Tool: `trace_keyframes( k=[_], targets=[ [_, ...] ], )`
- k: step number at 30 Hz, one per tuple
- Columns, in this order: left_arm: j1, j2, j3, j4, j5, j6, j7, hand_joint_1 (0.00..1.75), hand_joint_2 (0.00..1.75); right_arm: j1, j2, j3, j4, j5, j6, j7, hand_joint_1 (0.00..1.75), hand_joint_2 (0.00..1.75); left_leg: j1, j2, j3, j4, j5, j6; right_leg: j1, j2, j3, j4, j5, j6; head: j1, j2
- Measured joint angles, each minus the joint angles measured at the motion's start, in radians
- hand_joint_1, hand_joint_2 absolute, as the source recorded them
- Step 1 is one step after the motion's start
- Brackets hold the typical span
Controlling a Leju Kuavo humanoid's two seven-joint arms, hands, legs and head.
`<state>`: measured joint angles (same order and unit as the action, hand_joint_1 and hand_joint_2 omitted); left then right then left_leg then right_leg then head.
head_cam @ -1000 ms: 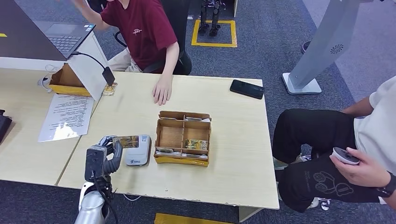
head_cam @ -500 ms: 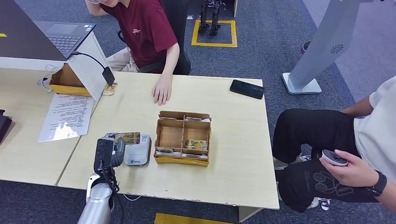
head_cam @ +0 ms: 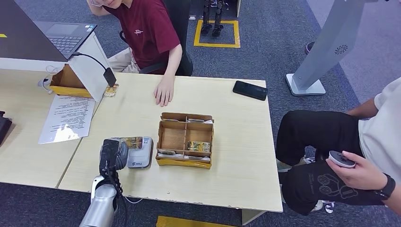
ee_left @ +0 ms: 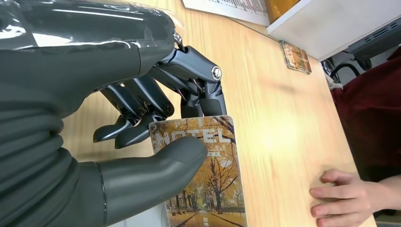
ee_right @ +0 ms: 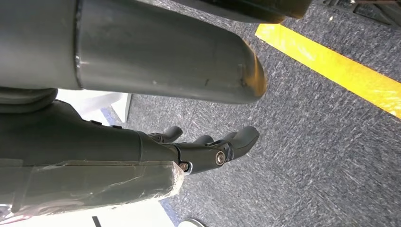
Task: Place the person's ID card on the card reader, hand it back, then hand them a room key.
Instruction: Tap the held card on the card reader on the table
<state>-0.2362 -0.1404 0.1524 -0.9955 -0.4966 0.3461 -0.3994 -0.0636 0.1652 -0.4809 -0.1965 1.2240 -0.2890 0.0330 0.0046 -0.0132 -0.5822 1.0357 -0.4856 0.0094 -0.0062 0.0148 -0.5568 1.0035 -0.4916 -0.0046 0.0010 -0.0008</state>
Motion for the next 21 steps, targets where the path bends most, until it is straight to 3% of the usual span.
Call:
trace_keyframes(
  k=[12,21],
  targets=[
    [0.000,0.010,0.006,0.008,-0.013,-0.063,0.014,1.75,1.75,0.000,0.000,-0.005,0.000,0.008,0.000,-0.001,0.00,0.00,0.000,0.000,0.000,0.000,0.000,0.000,0.000,0.000,0.000,0.000,0.000,0.000,0.000,0.000],
    [-0.004,0.016,0.006,0.021,-0.117,0.004,0.051,1.75,1.75,0.000,0.001,-0.019,0.000,0.018,0.000,-0.004,0.00,0.00,0.000,0.000,0.000,0.000,0.000,0.000,0.000,0.000,0.000,0.000,0.000,0.000,0.000,0.000]
  ],
)
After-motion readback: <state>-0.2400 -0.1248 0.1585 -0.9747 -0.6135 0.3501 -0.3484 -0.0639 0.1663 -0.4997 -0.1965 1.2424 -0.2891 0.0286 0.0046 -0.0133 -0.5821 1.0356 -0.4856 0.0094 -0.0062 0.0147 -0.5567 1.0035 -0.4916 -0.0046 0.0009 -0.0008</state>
